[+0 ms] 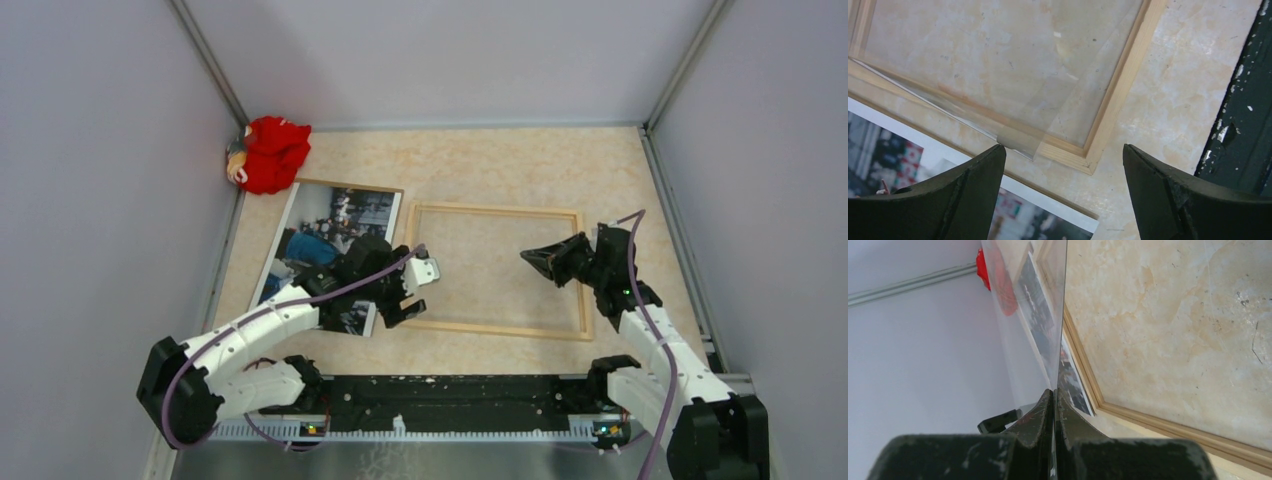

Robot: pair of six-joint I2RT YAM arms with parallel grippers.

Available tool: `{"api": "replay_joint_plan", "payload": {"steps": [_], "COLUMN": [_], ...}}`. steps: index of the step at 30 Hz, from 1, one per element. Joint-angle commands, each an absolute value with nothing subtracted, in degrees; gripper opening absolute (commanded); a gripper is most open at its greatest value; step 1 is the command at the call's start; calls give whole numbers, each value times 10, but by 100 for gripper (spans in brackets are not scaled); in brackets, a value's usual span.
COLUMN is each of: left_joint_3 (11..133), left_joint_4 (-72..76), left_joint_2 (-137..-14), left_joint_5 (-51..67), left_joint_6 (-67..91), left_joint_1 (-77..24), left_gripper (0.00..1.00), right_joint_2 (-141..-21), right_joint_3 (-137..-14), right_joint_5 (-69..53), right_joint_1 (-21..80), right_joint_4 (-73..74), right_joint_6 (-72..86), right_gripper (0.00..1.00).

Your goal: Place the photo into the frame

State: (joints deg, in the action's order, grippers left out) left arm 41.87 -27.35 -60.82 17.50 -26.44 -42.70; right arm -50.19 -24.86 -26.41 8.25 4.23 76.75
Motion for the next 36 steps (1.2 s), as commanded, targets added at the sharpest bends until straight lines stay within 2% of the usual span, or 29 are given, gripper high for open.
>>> {"api": "replay_joint_plan", "payload": {"steps": [1,6,9,14,23,36], "left_joint_3": [423,428,428,427,439,464], "left_joint_4": [-236,-250,-252,-259,-285,-332], "left_joint_2": [-631,-633,-630,-626,-622,-619], "left_joint_5": [102,91,77,78,114,141], "left_joint_6": [-242,-232,-217,-203,-196,-206], "left_joint_1": [-440,-439,-439,-440,-439,-441], "left_gripper": [89,69,53,47,22,15], "right_joint_2": [-492,-490,-488,-483,-488,-502], "right_joint_3": [-277,-280,-281,-282,-298,-342], "right_joint_5": [-273,-279,-279,-282,-315,-331], "right_joint_1": [91,91,90,86,48,31], "right_joint_4": [47,49,53,60,93,153], "right_joint_6": [769,767,764,759,714,642], "right_gripper": [0,0,0,0,0,0]}}
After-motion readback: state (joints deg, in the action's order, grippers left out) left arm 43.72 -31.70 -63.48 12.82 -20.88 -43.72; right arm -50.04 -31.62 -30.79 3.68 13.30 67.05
